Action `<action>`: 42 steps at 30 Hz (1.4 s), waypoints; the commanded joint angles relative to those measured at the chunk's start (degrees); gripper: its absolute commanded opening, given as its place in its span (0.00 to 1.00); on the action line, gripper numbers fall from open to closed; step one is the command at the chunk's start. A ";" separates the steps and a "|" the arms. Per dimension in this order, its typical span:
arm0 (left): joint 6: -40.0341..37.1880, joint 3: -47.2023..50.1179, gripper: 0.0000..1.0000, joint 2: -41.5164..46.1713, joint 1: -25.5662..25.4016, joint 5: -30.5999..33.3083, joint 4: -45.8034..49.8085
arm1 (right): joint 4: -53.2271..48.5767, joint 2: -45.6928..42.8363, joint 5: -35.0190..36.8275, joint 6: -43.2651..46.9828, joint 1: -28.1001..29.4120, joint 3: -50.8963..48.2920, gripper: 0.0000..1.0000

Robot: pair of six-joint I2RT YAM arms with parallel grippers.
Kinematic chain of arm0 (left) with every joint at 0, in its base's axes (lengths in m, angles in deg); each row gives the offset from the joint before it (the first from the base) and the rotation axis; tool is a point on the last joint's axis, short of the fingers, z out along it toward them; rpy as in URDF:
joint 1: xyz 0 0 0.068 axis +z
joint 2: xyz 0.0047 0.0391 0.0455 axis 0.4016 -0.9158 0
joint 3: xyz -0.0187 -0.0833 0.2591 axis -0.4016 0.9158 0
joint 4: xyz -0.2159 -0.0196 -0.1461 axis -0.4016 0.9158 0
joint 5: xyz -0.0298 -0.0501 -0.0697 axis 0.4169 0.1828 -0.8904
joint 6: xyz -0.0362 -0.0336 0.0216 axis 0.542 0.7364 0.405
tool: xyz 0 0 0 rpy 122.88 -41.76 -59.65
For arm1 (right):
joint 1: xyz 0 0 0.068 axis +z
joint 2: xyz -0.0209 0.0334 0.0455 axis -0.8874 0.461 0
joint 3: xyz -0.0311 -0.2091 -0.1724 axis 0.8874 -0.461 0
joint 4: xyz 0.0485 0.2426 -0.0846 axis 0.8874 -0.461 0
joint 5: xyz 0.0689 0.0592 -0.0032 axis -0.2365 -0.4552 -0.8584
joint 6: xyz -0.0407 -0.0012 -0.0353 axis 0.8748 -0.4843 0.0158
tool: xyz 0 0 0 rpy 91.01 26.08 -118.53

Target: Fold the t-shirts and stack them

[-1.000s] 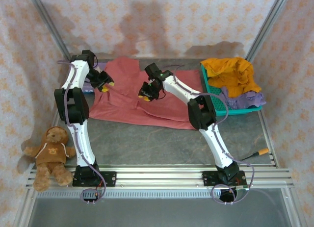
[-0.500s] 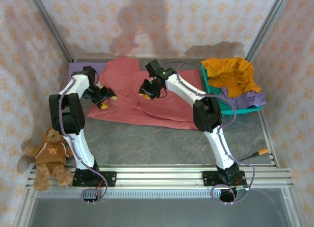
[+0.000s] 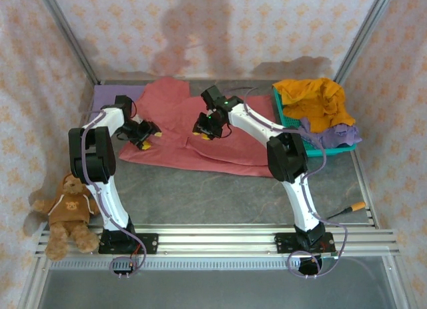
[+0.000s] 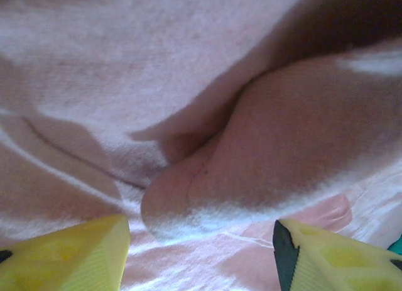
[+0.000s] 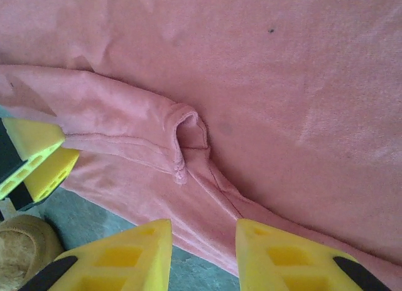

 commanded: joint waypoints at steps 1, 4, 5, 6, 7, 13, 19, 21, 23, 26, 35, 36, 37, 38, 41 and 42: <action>2.19 1.08 0.62 0.62 -0.69 -2.16 -5.73 | 1.22 -3.38 0.88 0.73 -0.39 -1.05 0.32; 4.61 1.30 0.61 0.68 -1.11 -2.21 -8.31 | 1.23 -3.66 0.77 0.88 -0.41 -1.62 0.32; 4.71 1.22 0.61 0.65 -1.29 -2.01 -8.74 | 1.26 -3.77 0.78 0.90 -0.41 -1.76 0.32; 4.90 1.21 0.61 0.70 -1.54 -1.74 -9.41 | 1.31 -3.81 0.78 0.97 -0.37 -1.93 0.32; 5.13 1.21 0.61 0.63 -1.86 -1.61 -9.98 | 1.29 -3.96 0.70 0.99 -0.41 -2.17 0.32; 8.51 -1.36 0.61 -0.02 -3.60 -1.38 -13.86 | 1.93 -4.77 0.41 0.91 -0.41 -3.83 0.32; 14.42 -8.91 0.61 -3.25 -5.00 0.72 -17.12 | 3.55 -6.05 0.08 0.16 -0.41 -6.71 0.32; 15.95 -12.48 0.61 -4.84 -5.08 2.76 -18.20 | 4.17 -6.86 0.16 0.03 -0.41 -7.94 0.32; 16.94 -17.31 0.61 -7.83 -5.17 3.76 -18.71 | 4.57 -7.53 0.28 0.02 -0.41 -9.02 0.32; 17.63 -27.58 0.60 -13.27 -5.38 1.32 -15.10 | 4.58 -8.48 0.50 0.19 -0.50 -10.31 0.32; 14.38 -31.80 0.61 -10.30 -5.78 2.42 -8.47 | 6.06 -9.99 1.88 -0.50 -0.50 -13.55 0.32; 13.89 -30.80 0.62 -9.58 -5.87 2.29 -8.12 | 6.06 -9.82 1.84 -0.50 -0.50 -13.46 0.32; 13.56 -29.74 0.62 -8.94 -5.94 2.27 -8.25 | 6.07 -9.83 1.84 -0.51 -0.50 -13.48 0.32; 13.29 -28.16 0.62 -8.10 -6.09 2.10 -8.56 | 6.04 -9.84 1.97 -0.51 -0.50 -13.46 0.32; 13.06 -23.47 0.63 -6.15 -6.39 2.08 -10.27 | 6.07 -9.70 2.01 -0.41 -0.50 -13.37 0.32; 13.30 -21.80 0.63 -5.53 -6.47 2.16 -11.19 | 6.07 -9.57 1.97 -0.41 -0.50 -13.37 0.32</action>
